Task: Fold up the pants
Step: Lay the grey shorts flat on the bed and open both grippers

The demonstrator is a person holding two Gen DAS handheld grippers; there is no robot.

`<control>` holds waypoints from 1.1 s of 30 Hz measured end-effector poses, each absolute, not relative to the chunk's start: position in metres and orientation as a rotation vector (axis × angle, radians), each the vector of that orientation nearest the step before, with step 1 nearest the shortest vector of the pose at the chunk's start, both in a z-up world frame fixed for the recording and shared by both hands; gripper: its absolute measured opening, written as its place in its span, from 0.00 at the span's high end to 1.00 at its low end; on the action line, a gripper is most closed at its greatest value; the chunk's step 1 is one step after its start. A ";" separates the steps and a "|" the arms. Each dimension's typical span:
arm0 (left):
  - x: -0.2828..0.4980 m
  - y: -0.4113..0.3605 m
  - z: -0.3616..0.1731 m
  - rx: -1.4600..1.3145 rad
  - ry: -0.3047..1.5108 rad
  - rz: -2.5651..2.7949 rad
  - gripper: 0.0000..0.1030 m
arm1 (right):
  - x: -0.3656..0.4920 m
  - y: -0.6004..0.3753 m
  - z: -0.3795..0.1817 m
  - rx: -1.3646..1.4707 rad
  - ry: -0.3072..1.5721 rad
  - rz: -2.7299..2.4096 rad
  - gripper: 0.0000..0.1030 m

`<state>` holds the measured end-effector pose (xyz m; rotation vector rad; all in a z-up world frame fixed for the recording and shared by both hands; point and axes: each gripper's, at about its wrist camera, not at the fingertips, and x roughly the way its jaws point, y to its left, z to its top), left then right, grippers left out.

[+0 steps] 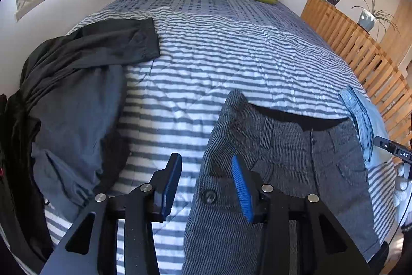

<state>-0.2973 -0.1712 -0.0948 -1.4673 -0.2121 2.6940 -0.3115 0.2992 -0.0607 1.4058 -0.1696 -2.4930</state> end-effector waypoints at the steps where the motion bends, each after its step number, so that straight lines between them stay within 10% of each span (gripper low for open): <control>1: -0.285 -0.179 -0.095 -1.480 -0.214 2.693 0.54 | -0.300 0.301 -0.065 1.425 -0.175 -2.478 0.63; 22: -0.103 -0.189 -0.116 -1.567 -0.260 2.623 0.38 | -0.101 0.323 -0.122 1.697 -0.267 -2.219 0.51; 25: -0.103 -0.186 -0.117 -1.614 -0.255 2.631 0.38 | -0.096 0.316 -0.121 1.696 -0.213 -2.246 0.80; 28: -0.102 -0.180 -0.115 -1.610 -0.229 2.620 0.38 | -0.091 0.330 -0.109 1.674 -0.282 -2.297 0.87; 33: -0.104 -0.164 -0.111 -1.587 -0.198 2.588 0.38 | -0.083 0.342 -0.103 1.662 -0.264 -2.309 0.71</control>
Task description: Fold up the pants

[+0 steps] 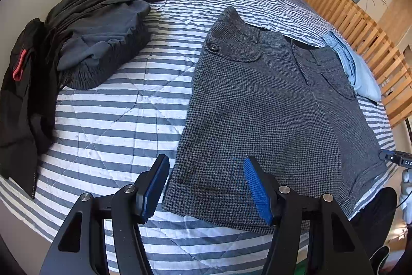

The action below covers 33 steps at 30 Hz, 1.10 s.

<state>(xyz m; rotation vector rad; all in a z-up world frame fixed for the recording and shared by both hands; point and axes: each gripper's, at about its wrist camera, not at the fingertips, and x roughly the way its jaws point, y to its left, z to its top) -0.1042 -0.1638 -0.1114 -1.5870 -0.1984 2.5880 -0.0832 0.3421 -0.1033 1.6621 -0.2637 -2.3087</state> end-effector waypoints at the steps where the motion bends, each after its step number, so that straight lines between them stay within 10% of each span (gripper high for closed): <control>1: -0.106 -0.158 -0.110 -1.577 -0.196 2.579 0.38 | -0.085 0.339 -0.107 1.702 -0.246 -2.256 0.62; 16: -0.253 -0.120 -0.058 -1.530 -0.016 2.596 0.38 | -0.226 0.322 -0.038 1.465 -0.198 -2.440 0.56; 31: -0.413 -0.081 -0.124 -1.641 0.177 2.552 0.37 | -0.358 0.279 -0.105 1.573 -0.004 -2.392 0.55; 33: -0.420 -0.074 -0.133 -1.631 0.220 2.549 0.50 | -0.362 0.270 -0.109 1.563 0.061 -2.400 0.55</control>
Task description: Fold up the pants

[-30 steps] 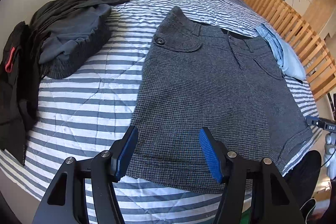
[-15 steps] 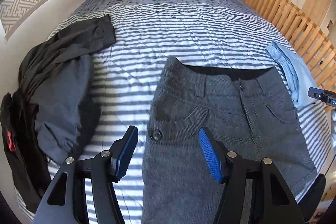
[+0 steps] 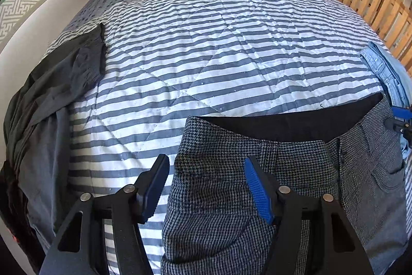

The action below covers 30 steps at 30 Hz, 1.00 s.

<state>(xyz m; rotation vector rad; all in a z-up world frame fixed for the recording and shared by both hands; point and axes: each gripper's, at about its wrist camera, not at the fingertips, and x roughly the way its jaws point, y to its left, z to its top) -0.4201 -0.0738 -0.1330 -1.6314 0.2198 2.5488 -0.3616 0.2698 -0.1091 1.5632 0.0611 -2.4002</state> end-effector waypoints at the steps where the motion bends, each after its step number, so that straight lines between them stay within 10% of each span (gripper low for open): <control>1: -0.422 -0.070 -0.137 -1.635 0.240 2.546 0.82 | -0.363 0.266 -0.111 1.562 0.089 -2.405 0.55; 8: -0.423 -0.087 -0.127 -1.570 0.182 2.628 0.92 | -0.366 0.258 -0.114 1.554 0.161 -2.425 0.89; 18: -0.443 -0.114 -0.129 -1.575 -0.001 2.668 0.98 | -0.378 0.297 -0.095 1.470 -0.179 -2.477 0.91; 30: -0.436 -0.108 -0.125 -1.599 0.123 2.699 0.88 | -0.390 0.298 -0.111 1.571 -0.057 -2.476 0.74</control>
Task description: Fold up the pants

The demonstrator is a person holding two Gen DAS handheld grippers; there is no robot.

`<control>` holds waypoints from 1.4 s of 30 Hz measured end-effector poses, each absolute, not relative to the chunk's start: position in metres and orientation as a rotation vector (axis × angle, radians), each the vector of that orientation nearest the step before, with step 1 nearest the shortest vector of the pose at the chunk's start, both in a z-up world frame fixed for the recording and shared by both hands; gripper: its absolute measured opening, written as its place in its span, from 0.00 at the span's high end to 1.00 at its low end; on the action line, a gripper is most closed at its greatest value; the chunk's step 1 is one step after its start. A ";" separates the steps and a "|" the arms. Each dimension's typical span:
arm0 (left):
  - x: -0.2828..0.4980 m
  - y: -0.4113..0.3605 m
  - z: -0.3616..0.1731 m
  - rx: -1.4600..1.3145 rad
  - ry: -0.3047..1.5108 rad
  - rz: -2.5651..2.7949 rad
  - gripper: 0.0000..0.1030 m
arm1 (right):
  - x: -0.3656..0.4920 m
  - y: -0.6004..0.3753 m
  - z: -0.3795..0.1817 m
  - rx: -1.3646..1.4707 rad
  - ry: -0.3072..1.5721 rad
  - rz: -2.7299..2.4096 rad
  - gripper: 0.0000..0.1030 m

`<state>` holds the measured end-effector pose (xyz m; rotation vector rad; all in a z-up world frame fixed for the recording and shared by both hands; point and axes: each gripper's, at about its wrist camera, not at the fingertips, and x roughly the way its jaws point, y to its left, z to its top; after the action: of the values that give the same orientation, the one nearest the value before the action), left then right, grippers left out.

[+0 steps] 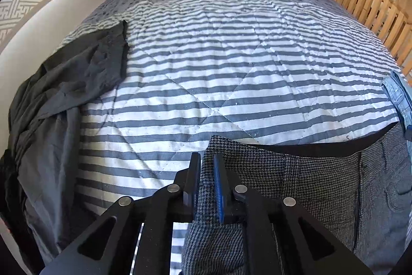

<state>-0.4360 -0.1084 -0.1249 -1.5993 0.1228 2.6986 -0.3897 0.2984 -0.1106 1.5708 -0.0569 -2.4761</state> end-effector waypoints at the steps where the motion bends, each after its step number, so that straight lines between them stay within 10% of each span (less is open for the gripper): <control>1: -0.427 -0.110 -0.113 -1.571 0.127 2.708 0.86 | -0.383 0.301 -0.100 1.552 -0.052 -2.481 0.73; 9: -0.295 -0.088 -0.041 -1.363 0.122 2.602 0.81 | -0.254 0.331 -0.051 1.520 -0.104 -2.413 0.59; 19: -0.123 0.023 -0.079 -1.368 0.114 2.218 0.70 | -0.069 0.343 -0.085 1.598 -0.244 -2.312 0.57; 21: -0.098 0.055 -0.088 -1.353 0.207 2.146 0.68 | -0.048 0.344 -0.086 1.571 -0.294 -2.298 0.56; 25: -0.059 0.102 -0.101 -1.293 0.440 2.091 0.34 | -0.032 0.330 -0.086 1.545 -0.190 -2.310 0.55; 30: -0.045 0.130 -0.117 -1.268 0.641 2.097 0.34 | -0.034 0.314 -0.101 1.565 -0.034 -2.344 0.55; 36: -0.048 0.132 -0.131 -1.310 0.607 2.063 0.91 | -0.036 0.300 -0.106 1.552 0.117 -2.411 0.57; 39: -0.049 0.122 -0.120 -1.301 0.534 2.098 0.95 | -0.038 0.300 -0.102 1.569 0.199 -2.433 0.91; 42: -0.045 0.109 -0.101 -1.259 0.450 2.117 0.95 | -0.033 0.297 -0.084 1.511 0.281 -2.491 0.92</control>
<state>-0.0454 0.1093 -0.1011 -1.2591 0.4496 2.1165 -0.0334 0.2971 -0.0838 1.5111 0.2806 -2.4912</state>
